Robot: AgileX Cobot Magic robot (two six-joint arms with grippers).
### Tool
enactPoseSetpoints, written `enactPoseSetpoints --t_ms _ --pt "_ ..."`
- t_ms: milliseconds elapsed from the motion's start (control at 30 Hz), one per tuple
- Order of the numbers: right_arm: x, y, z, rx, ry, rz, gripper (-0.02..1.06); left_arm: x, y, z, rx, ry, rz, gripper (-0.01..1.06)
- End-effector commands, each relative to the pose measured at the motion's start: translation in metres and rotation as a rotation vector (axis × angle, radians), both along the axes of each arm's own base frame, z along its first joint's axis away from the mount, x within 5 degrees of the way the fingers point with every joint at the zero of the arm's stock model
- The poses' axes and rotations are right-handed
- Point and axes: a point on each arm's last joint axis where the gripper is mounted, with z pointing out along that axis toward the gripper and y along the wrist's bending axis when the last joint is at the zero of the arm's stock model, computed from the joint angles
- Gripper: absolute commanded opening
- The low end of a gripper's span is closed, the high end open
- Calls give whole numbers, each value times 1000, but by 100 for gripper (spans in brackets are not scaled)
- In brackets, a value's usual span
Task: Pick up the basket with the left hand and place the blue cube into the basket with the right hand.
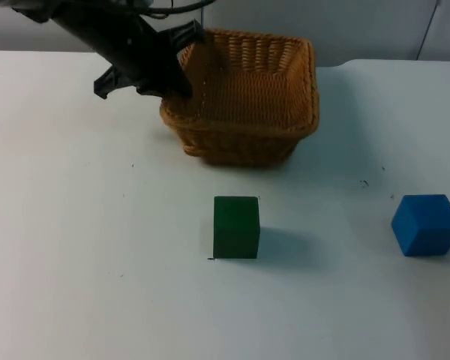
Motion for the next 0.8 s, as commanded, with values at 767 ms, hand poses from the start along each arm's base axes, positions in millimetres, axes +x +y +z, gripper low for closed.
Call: enactPoseSetpoints --t_ms 767 --pt "4 -2 3 0 -40 -4 101 -60 43 69 -202 -18 107 0"
